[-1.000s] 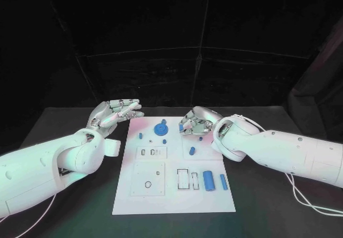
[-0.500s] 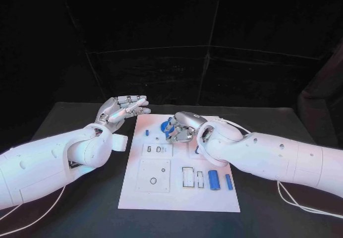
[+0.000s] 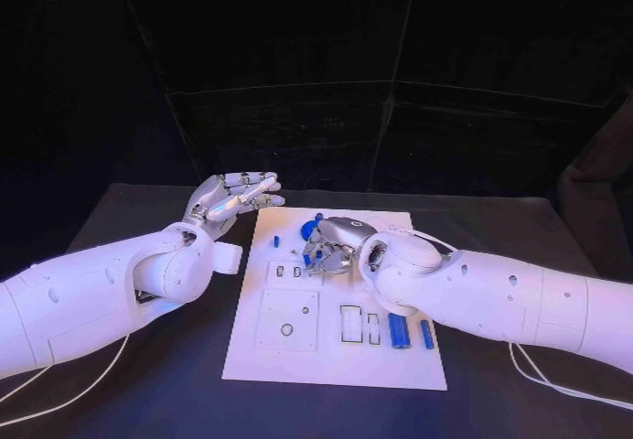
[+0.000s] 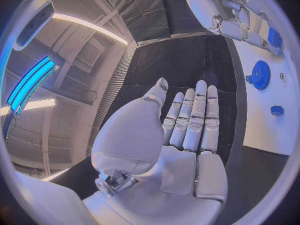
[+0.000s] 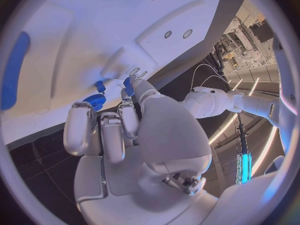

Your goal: Assemble the parts on the task board

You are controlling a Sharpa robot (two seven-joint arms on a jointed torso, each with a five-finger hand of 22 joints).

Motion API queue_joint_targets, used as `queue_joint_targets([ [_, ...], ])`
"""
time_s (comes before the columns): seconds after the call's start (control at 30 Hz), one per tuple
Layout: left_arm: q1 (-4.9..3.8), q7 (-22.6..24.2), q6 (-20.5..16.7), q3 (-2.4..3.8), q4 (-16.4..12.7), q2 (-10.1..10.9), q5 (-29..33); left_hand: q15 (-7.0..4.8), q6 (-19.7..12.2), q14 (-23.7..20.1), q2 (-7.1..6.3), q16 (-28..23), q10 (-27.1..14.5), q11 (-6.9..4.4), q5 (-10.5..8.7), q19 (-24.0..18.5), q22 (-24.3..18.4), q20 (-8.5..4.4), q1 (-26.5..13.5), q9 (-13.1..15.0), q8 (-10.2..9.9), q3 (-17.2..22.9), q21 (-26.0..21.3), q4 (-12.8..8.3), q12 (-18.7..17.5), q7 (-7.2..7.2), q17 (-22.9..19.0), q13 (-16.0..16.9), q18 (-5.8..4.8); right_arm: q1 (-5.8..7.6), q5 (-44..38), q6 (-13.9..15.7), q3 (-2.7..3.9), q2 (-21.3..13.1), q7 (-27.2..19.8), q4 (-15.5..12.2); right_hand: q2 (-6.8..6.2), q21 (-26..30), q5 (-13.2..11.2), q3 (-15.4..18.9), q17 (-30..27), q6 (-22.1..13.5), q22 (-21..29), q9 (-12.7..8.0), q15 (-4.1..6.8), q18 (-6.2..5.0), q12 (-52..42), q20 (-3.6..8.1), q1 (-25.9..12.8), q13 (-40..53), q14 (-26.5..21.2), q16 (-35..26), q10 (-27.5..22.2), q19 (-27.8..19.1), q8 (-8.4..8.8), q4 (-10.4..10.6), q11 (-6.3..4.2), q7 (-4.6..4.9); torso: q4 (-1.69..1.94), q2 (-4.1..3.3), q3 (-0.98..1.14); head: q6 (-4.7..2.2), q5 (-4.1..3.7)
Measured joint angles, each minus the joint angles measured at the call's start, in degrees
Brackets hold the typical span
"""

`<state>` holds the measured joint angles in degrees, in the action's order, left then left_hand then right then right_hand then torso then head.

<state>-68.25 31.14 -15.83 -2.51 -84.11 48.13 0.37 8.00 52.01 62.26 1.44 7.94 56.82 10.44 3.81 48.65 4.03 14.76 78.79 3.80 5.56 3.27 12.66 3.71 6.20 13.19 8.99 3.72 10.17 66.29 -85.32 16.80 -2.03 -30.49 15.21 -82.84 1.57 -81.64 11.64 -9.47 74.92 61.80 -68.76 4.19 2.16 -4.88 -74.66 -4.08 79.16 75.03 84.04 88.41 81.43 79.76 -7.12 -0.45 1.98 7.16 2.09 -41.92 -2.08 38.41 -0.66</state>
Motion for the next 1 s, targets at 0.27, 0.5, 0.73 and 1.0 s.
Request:
queue_joint_targets([
  [0.27,0.0,-0.02,0.02,0.0,0.01,-0.07,0.04,0.0,0.0,0.0,0.0,0.0,0.0,0.0,0.0,0.0,0.0,0.0,0.0,0.0,0.0,0.0,0.0,0.0,0.0,0.0,0.0,0.0,0.0,-0.33,-1.01,-1.42,-0.06,0.43,0.29,0.21,-0.27,0.0,-0.23,-0.96,0.0,0.0,0.0,0.01,0.0,0.0,0.0,0.0,-0.26,-0.08,0.0,0.0,0.15,0.0,0.03,0.76,-0.17,0.0,-0.04,-0.01,0.0,0.2,0.24],
  [0.5,0.0,-0.04,0.05,0.0,0.06,-0.13,0.07,0.0,0.0,0.0,0.0,0.0,0.0,0.0,0.0,0.0,0.0,0.0,0.0,0.0,0.0,0.0,0.0,0.0,0.0,0.0,-0.01,0.0,0.0,-0.66,-1.58,-2.28,-0.12,0.88,0.38,0.5,-0.29,0.0,-0.08,-0.96,-0.01,0.01,0.05,0.02,0.0,0.0,-0.01,0.0,-0.24,-0.05,0.0,0.0,-0.05,0.0,0.05,0.77,-0.37,0.0,-0.04,-0.02,0.0,0.38,0.29],
  [0.73,0.0,-0.08,0.1,0.0,0.14,-0.17,0.09,0.0,0.0,0.0,0.0,0.0,0.0,0.0,0.0,0.0,0.0,0.0,0.0,0.0,0.0,0.0,0.0,0.0,0.0,0.0,-0.01,0.0,0.0,-0.67,-1.94,-2.65,-0.04,1.23,0.39,0.96,-0.75,0.0,-0.06,-1.28,-0.01,0.01,0.27,0.32,0.0,0.0,0.34,0.0,-0.68,-0.05,0.0,0.0,-0.05,0.0,0.18,1.09,-0.37,-0.01,-0.04,-0.02,0.0,0.53,0.29],
  [1.0,0.0,-0.14,0.18,0.0,0.19,-0.2,0.11,-0.21,0.0,0.2,0.0,-0.29,0.42,-0.01,0.0,0.17,0.0,-0.17,0.0,0.0,0.0,0.17,0.0,-0.16,0.0,0.0,0.05,0.0,0.0,-0.65,-2.53,-3.12,0.0,1.39,0.46,1.1,-1.68,0.0,-0.05,-1.88,-0.01,0.23,0.61,0.04,0.0,0.0,1.36,0.0,-1.6,-0.25,0.0,0.0,-0.59,0.0,0.55,1.27,-0.24,-0.18,-0.04,-0.02,0.0,0.65,0.29],
])
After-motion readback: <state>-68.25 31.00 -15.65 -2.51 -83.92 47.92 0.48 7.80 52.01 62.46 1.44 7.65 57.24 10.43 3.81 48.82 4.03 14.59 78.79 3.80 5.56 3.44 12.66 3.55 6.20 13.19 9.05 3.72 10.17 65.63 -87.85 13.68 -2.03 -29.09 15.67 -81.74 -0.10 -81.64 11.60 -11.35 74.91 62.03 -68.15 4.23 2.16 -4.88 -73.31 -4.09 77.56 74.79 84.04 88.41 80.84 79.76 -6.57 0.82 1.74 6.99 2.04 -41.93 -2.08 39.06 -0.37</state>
